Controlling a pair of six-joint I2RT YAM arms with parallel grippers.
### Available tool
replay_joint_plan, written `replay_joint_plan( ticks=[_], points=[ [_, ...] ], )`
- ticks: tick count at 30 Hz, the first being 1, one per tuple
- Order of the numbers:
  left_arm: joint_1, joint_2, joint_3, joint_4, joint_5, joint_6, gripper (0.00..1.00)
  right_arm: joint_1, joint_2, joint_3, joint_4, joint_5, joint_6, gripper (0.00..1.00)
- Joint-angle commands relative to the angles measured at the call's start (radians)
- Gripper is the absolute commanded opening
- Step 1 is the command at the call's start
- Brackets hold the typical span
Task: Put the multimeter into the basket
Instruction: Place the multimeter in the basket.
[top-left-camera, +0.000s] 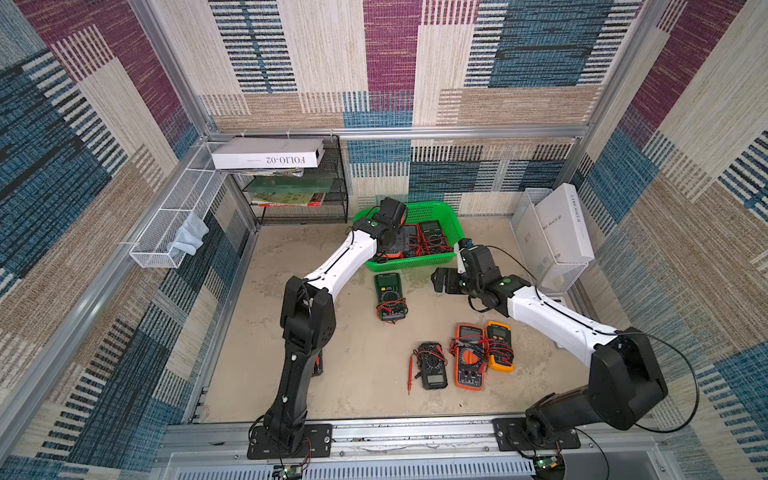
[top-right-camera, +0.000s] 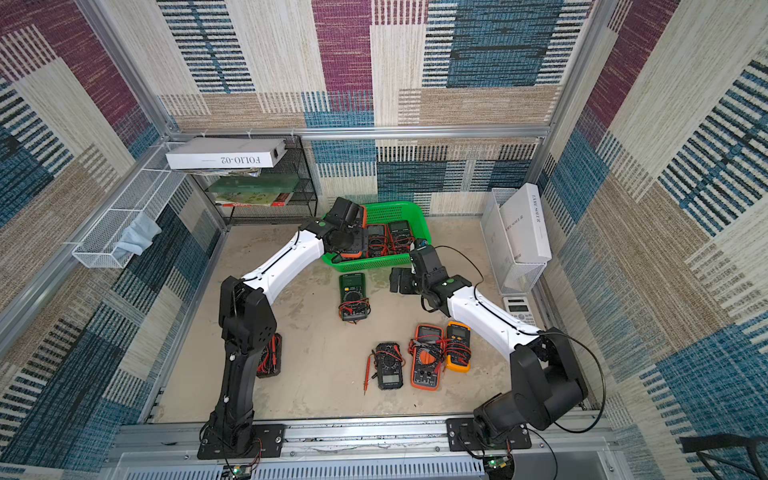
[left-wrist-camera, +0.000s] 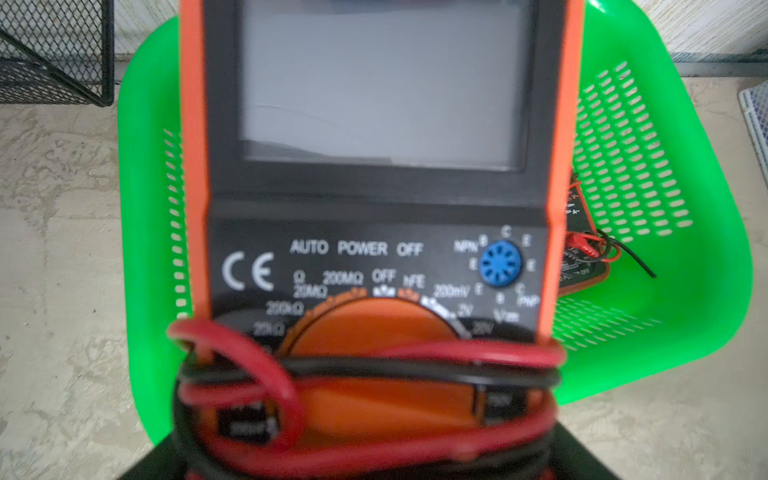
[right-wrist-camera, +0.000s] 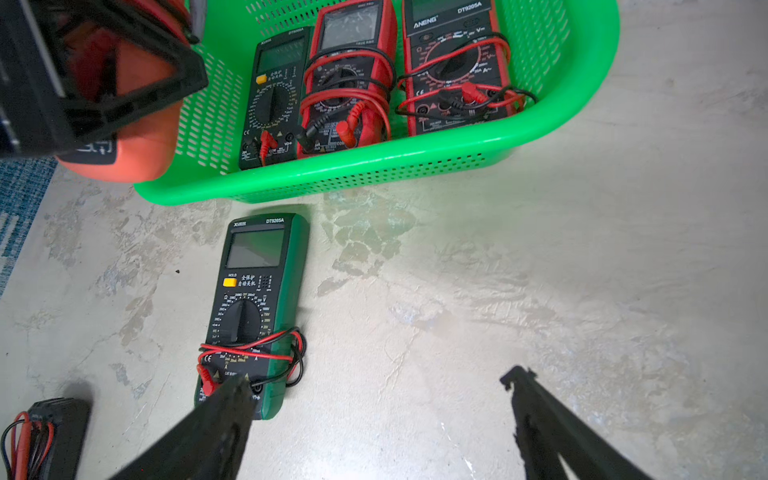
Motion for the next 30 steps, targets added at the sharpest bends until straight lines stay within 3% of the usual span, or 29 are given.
replay_joint_plan(
  ticks=[1,12,23,30],
  points=[
    [0.013,0.028,0.033,0.01,-0.015,-0.021,0.0,-0.001,0.003,0.003,0.015,0.006,-0.002,1.0],
    [0.046,0.199,0.213,-0.042,-0.022,-0.122,0.0,-0.002,-0.001,-0.014,0.003,0.012,0.0,1.0],
    [0.07,0.272,0.224,-0.072,-0.072,-0.13,0.01,-0.002,-0.006,-0.019,-0.003,-0.006,-0.003,1.0],
    [0.075,0.29,0.227,-0.074,-0.046,-0.126,0.62,-0.001,-0.015,-0.026,-0.007,-0.012,0.001,1.0]
  ],
)
